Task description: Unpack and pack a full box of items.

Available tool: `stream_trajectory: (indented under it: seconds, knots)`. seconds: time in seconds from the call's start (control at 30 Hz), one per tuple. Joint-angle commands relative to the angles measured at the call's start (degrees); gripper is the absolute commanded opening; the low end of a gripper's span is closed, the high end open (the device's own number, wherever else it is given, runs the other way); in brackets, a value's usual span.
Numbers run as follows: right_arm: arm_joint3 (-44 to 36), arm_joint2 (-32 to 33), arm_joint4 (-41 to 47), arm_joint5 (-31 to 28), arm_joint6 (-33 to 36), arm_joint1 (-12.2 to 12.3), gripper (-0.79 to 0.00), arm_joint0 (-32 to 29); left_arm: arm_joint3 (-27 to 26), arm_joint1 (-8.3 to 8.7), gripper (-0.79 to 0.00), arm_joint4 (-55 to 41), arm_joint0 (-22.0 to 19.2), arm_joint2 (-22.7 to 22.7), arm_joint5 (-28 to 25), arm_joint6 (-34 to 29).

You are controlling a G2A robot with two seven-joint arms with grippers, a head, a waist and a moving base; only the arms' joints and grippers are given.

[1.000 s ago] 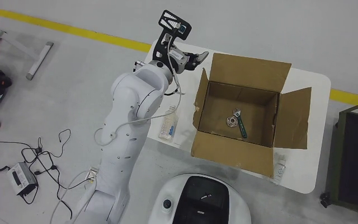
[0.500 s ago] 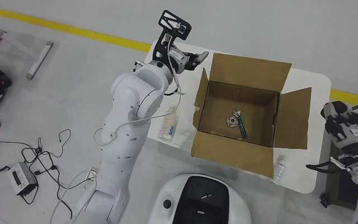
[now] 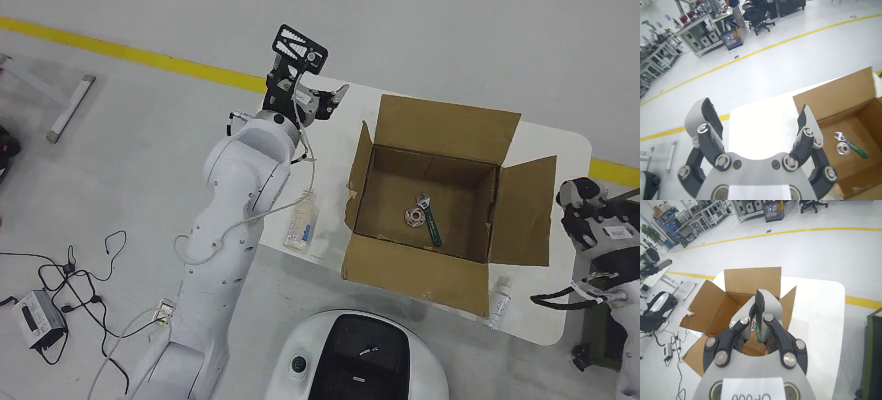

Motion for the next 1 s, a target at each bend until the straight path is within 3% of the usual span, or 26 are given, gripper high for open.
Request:
stream_trajectory:
  seconds: [0.0,0.2,0.4,0.83,0.97]
  knots:
    - [0.00,-4.23,-5.05,-0.44,1.45,0.24,-0.785,2.18,0.77,0.09,0.000,1.19,0.15,-0.45,1.22,2.03]
    - [2.19,-20.95,-27.96,0.65,10.93,0.68,-0.785,9.97,2.17,0.23,0.000,1.50,-0.81,-1.67,3.20,5.23]
    - [9.25,-32.83,-39.03,6.24,16.05,-0.20,-0.785,16.27,2.24,0.20,0.000,0.68,-1.69,-1.76,3.25,4.99]
    - [9.72,-33.40,-39.44,7.42,16.26,-0.33,-0.785,16.65,2.24,0.20,0.000,0.68,-1.69,-1.76,3.25,4.99]
    - [13.14,-34.93,-41.70,5.92,17.12,-0.39,-0.785,16.14,2.24,0.20,0.000,0.68,-1.69,-1.76,3.25,4.99]
